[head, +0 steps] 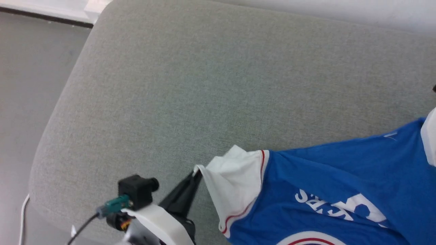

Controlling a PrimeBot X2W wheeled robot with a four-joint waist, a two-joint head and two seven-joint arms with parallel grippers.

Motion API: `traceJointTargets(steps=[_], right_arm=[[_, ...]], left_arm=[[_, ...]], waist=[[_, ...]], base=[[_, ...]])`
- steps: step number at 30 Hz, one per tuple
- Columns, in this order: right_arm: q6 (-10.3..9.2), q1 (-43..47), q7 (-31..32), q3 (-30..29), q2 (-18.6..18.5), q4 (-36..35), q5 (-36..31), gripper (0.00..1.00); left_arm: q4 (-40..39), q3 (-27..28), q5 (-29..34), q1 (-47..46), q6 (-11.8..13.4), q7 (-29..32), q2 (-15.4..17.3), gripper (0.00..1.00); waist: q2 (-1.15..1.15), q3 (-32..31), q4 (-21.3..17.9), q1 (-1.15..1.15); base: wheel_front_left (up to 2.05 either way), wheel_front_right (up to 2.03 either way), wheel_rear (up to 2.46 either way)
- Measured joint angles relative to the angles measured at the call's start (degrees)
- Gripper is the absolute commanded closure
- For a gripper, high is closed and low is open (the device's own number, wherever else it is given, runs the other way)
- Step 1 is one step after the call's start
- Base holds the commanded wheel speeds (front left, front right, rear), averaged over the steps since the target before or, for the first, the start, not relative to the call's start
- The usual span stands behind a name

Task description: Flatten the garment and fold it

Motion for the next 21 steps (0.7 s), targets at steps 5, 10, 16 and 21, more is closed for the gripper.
traceJointTargets(steps=[5, 10, 16, 21], right_arm=[[-0.01, -2.8, -6.3, -2.2, -0.1, -1.8, 1.6, 1.0], [-0.01, -5.4, -12.1, -4.0, -1.2, -6.4, 2.3, 1.0], [0.0, -7.4, -15.4, -3.7, -2.4, -15.0, 2.8, 1.0], [0.0, -9.4, -16.3, -4.5, -2.9, -22.5, 3.3, 1.0]], left_arm=[[-1.8, 3.2, 1.2, -3.4, 0.1, -0.3, 2.7, 1.0], [-5.6, 7.6, 2.6, -8.9, 0.5, -0.5, 5.4, 1.0], [-9.7, 13.0, 4.3, -15.7, 1.2, -0.6, 8.3, 1.0], [-12.5, 17.5, 5.0, -22.1, 1.6, -1.3, 9.8, 1.0]], waist=[[0.0, -2.9, -1.8, 0.0], [0.0, -5.9, -4.5, -0.01], [0.0, -9.1, -8.7, -0.01], [0.0, -11.6, -12.3, -0.02]], base=[[0.0, 0.0, 0.0], [0.0, 0.0, 0.0], [0.0, 0.0, 0.0], [0.0, 0.0, 0.0]])
